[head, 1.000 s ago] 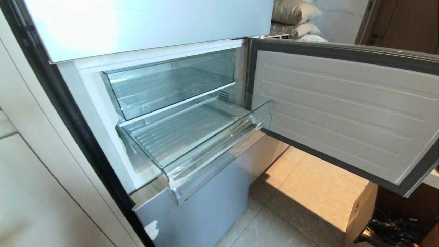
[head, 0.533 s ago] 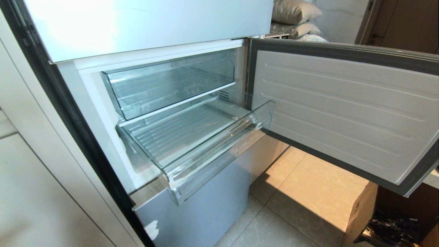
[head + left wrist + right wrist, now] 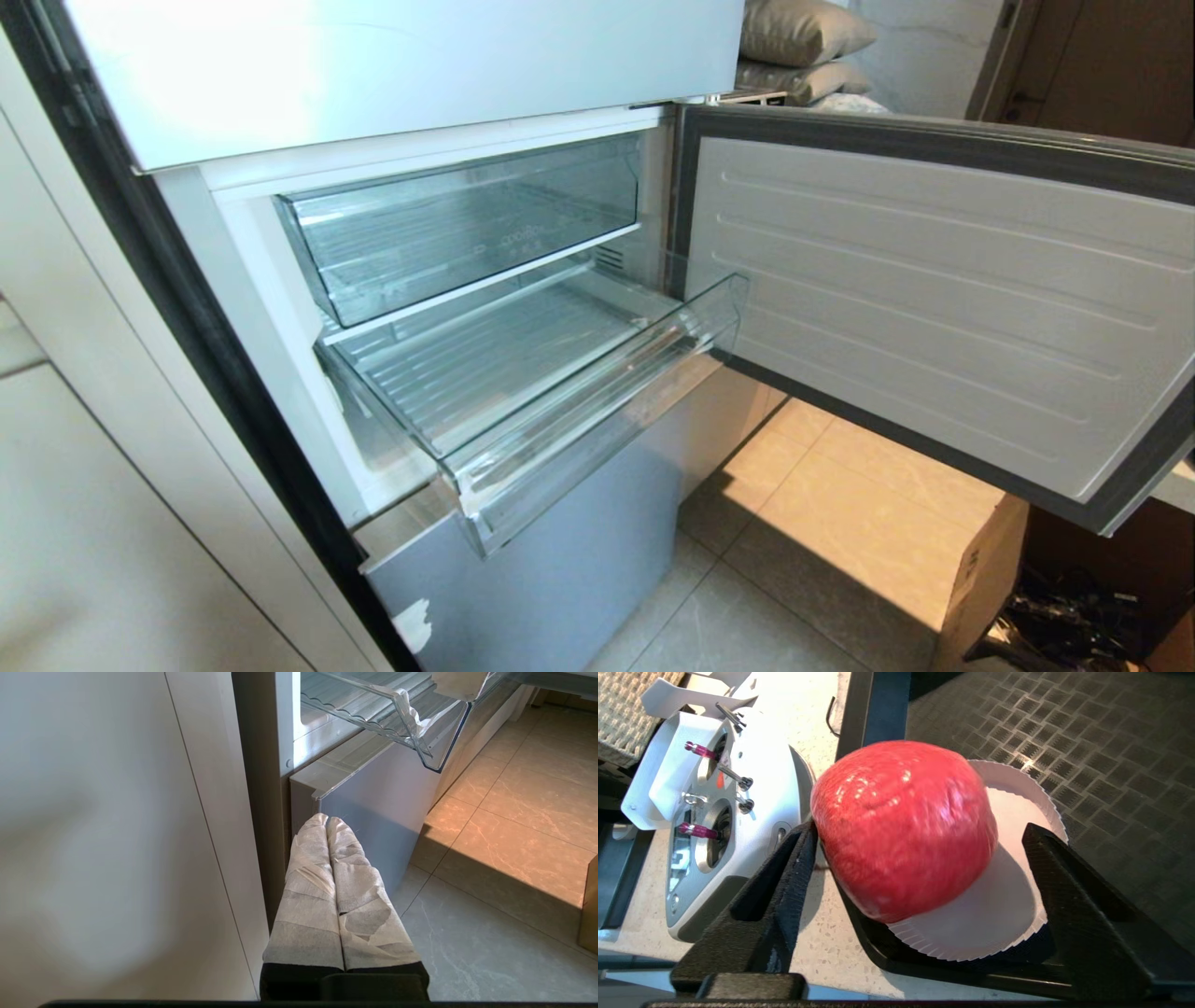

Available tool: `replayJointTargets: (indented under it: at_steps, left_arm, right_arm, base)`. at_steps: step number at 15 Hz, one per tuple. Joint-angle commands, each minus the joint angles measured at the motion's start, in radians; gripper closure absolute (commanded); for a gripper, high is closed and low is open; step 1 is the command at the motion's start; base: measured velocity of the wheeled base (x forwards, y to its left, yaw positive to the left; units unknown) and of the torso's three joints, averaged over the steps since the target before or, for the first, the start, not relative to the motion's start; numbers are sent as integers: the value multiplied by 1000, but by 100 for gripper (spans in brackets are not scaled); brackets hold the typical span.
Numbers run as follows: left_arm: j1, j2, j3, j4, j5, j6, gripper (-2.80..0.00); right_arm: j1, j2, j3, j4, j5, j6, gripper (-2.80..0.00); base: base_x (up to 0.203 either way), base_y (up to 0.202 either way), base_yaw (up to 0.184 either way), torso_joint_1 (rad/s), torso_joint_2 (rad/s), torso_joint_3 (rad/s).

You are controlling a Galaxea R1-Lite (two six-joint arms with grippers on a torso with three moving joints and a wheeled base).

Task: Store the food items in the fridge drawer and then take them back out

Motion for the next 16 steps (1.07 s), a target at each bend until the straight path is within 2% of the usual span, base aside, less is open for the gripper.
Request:
replayJointTargets:
  at_steps: [1, 11, 12, 13, 16]
  left_arm:
    - [0, 1, 0, 0, 0, 0, 0]
    - [0, 1, 0, 0, 0, 0, 0]
    - [0, 1, 0, 0, 1, 0, 0]
    - [0, 1, 0, 0, 0, 0, 0]
    - [0, 1, 0, 0, 1, 0, 0]
  right_arm:
    - [-3, -32, 2, -4, 0, 4, -280]
    - [-3, -202, 45, -3, -7, 0, -280]
    - [-3, -240, 68, -3, -7, -1, -88]
    - [-3, -284, 94, -3, -8, -1, 0]
    - [-14, -466, 192, 17, -52, -5, 0]
  base:
    - [0, 0, 0, 0, 0, 0]
    - [0, 0, 0, 0, 0, 0]
    - [0, 0, 0, 0, 0, 0]
    - [0, 0, 0, 0, 0, 0]
    - [0, 0, 0, 0, 0, 0]
